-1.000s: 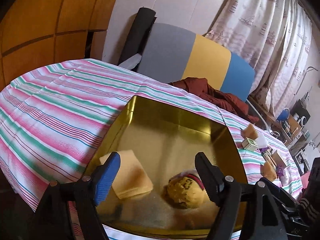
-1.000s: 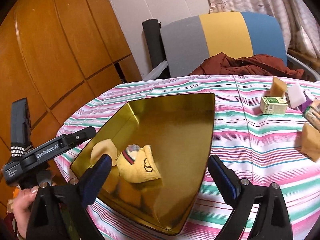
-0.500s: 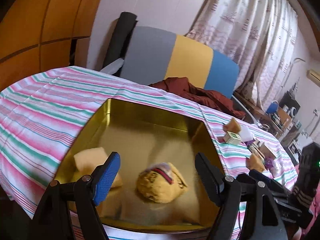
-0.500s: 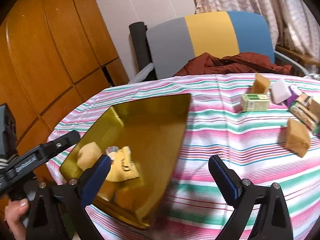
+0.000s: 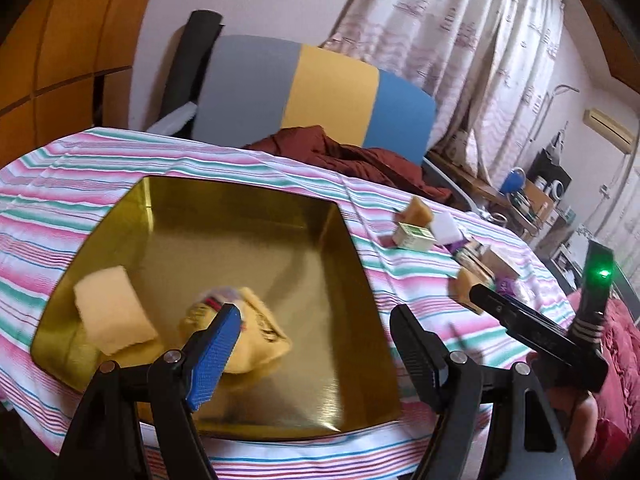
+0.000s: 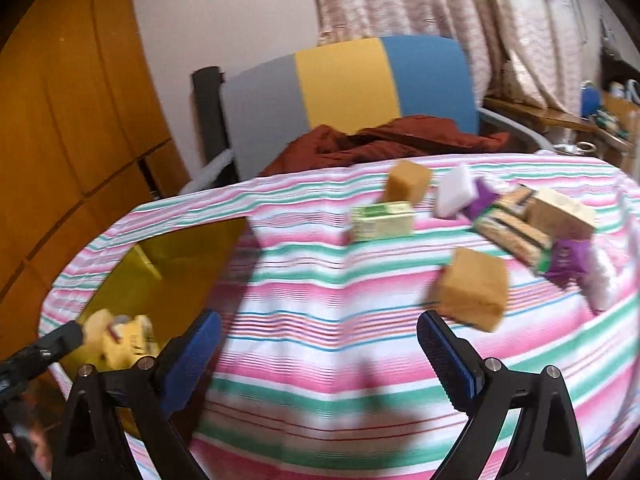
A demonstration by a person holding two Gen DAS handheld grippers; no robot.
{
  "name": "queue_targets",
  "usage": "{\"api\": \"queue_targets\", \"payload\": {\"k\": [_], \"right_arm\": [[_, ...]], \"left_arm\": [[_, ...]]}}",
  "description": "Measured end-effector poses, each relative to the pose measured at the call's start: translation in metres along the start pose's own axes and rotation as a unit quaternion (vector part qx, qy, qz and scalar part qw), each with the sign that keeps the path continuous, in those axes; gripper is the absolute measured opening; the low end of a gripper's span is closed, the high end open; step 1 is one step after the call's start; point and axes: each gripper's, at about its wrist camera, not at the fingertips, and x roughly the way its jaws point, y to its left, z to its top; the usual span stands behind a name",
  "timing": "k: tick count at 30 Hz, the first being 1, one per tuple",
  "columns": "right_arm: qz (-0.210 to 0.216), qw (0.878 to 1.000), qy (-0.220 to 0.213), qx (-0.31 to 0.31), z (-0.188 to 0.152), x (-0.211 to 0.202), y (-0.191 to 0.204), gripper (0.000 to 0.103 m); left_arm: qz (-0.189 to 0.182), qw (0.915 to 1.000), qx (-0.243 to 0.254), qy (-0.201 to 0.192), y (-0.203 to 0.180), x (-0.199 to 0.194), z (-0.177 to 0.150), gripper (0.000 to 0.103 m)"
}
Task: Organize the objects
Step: 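Move the right tool to the plastic-wrapped bundle and grasp it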
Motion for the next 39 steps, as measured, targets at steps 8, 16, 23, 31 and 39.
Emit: {"api": "queue_targets", "payload": {"k": [8, 16, 23, 31, 39], "right_arm": [[-0.098, 0.993, -0.017, 0.061, 0.002, -0.009, -0.083, 0.099], [-0.188, 0.976, -0.046, 0.101, 0.01, -0.021, -0.163, 0.099], [-0.233, 0.965, -0.029, 0.117, 0.024, -0.011, -0.223, 0.093], [-0.219, 0.968, 0.016, 0.117, 0.027, 0.021, -0.247, 0.063], [-0.193, 0.978, 0.011, 0.076, 0.014, 0.027, -0.23, 0.036]], "left_arm": [[-0.031, 0.9983, 0.044, 0.02, -0.04, 0.01, -0.004, 0.078], [-0.054, 0.9953, 0.069, 0.042, -0.067, 0.021, -0.012, 0.078], [-0.068, 0.9923, 0.084, 0.061, -0.086, 0.029, -0.017, 0.078], [-0.085, 0.9879, 0.102, 0.08, -0.109, 0.042, -0.017, 0.078], [-0.093, 0.9847, 0.107, 0.102, -0.134, 0.076, -0.013, 0.078]]}}
